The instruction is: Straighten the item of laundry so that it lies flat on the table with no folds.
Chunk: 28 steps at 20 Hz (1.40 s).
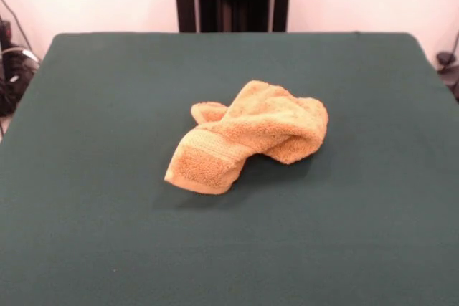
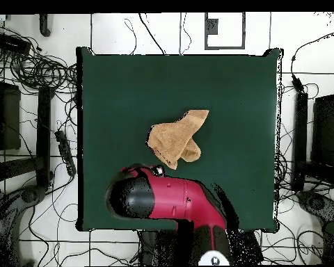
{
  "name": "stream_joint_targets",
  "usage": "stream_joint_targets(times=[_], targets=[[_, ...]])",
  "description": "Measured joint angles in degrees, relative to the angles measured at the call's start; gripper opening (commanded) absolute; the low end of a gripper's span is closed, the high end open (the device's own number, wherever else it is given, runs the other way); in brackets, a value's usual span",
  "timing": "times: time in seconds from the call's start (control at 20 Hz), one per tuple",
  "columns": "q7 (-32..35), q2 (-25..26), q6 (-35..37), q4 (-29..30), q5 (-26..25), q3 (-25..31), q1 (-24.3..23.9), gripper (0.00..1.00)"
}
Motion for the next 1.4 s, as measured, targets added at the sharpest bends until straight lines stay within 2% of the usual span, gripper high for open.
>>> stream_joint_targets(times=[0.6, 0.9, 1.4], targets=[[0.0, 15.6, -9.0, -8.0, 0.0, 0.0, -2.8, 1.0], [0.0, 21.2, -12.2, -10.5, 0.0, 0.0, -3.2, 1.0], [0.0, 26.8, -15.5, -13.1, 0.0, 0.1, -5.1, 1.0]])
